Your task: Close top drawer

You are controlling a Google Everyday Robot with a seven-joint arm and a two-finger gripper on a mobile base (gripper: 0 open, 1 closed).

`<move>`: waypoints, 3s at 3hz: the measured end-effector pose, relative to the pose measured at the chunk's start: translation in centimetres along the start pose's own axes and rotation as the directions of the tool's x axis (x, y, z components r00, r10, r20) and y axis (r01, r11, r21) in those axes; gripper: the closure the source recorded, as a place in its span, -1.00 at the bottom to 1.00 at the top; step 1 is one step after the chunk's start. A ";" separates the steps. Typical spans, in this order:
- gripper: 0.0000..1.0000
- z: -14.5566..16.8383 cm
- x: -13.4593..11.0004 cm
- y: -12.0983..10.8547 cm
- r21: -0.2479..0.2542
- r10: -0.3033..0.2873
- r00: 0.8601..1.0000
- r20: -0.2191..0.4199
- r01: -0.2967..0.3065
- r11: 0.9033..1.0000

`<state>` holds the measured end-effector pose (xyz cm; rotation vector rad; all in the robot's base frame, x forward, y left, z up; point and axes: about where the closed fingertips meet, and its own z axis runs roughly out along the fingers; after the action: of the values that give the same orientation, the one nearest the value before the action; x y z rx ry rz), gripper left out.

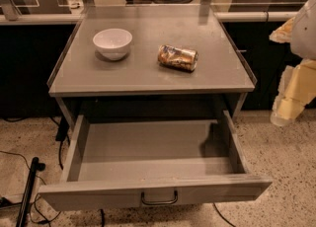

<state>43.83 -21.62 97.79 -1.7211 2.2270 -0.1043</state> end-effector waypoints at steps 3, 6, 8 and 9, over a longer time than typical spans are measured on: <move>-0.48 4.6 2.0 5.2 -0.045 0.093 0.995 0.035 -0.092 0.995; 0.91 9.8 3.6 10.2 -0.058 0.114 0.978 0.177 -0.105 0.993; 1.00 12.6 4.3 13.8 -0.022 0.159 0.916 0.369 -0.162 0.987; 1.00 14.1 3.8 16.0 -0.026 0.162 0.873 0.460 -0.169 0.985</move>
Offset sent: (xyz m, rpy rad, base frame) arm -0.0379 0.0044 -0.0624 0.0767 0.0500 -0.0608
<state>32.36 -18.95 79.67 -1.3590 1.9903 0.2990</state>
